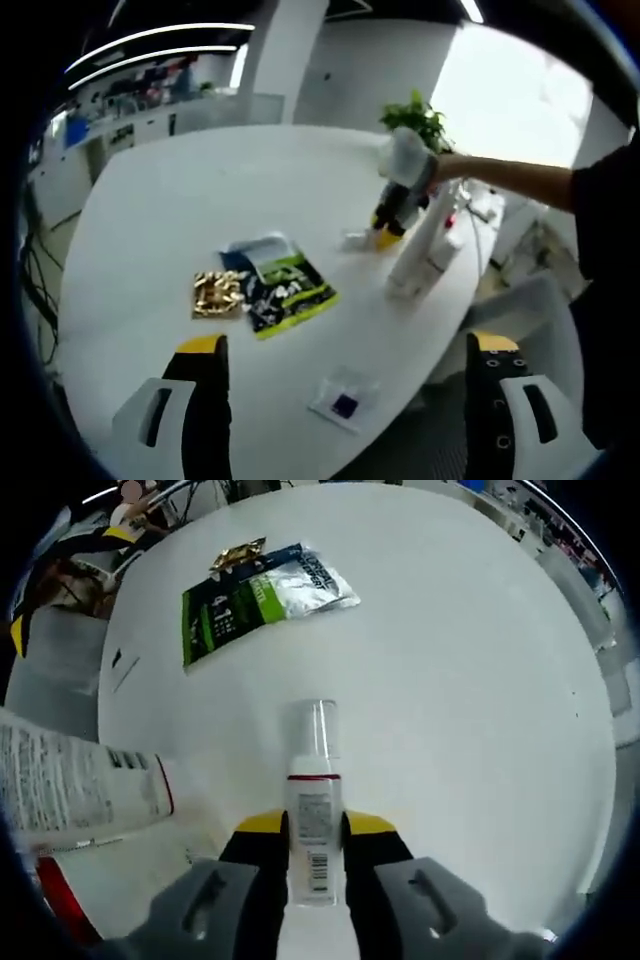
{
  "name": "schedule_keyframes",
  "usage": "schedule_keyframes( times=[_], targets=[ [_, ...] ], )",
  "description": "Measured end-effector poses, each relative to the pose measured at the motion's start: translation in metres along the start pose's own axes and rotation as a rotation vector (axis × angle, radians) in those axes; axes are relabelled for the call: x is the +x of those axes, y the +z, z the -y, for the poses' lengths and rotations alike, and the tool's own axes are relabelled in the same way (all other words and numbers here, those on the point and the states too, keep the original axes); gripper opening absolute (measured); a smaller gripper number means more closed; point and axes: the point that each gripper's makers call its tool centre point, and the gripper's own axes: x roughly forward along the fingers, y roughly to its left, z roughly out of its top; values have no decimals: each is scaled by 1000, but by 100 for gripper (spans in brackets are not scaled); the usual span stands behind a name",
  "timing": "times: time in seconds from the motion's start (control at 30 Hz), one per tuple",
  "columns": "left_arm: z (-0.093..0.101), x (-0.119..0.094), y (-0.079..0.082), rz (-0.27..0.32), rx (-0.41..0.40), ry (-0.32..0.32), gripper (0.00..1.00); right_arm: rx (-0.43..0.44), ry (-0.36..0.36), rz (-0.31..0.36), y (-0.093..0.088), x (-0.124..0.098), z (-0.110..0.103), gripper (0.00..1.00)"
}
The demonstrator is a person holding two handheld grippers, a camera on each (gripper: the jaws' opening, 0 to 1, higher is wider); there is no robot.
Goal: Arrange the skincare products in the storage area until every visible bottle or jar stands upright without overlapping.
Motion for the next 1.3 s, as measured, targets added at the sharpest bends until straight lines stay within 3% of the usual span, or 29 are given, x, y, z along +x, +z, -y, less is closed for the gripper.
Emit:
schedule_keyframes(
  times=[0.23, 0.33, 0.43, 0.6, 0.8, 0.87, 1.13, 1.3],
  targets=[
    [-3, -4, 0, 11, -4, 9, 95, 5, 22, 6, 0, -1, -1, 21],
    [-3, -5, 1, 13, -5, 10, 95, 107, 23, 25, 2, 0, 1, 20],
    [-3, -8, 4, 25, -1, 13, 94, 66, 30, 30, 2, -2, -1, 19],
    [-5, -12, 5, 32, 1, 22, 95, 117, 47, 66, 2, -4, -2, 18],
    [-6, -17, 6, 48, -3, 33, 94, 150, 30, 186, 25, -23, -1, 18],
    [-4, -16, 6, 49, -4, 33, 94, 108, 12, 228, 36, -32, -2, 18],
    [3, -15, 6, 56, -1, 29, 92, 101, -55, 341, 63, -61, -2, 18],
    [4, -17, 9, 69, 0, 38, 92, 80, -106, 457, 86, -89, -4, 18]
  ],
)
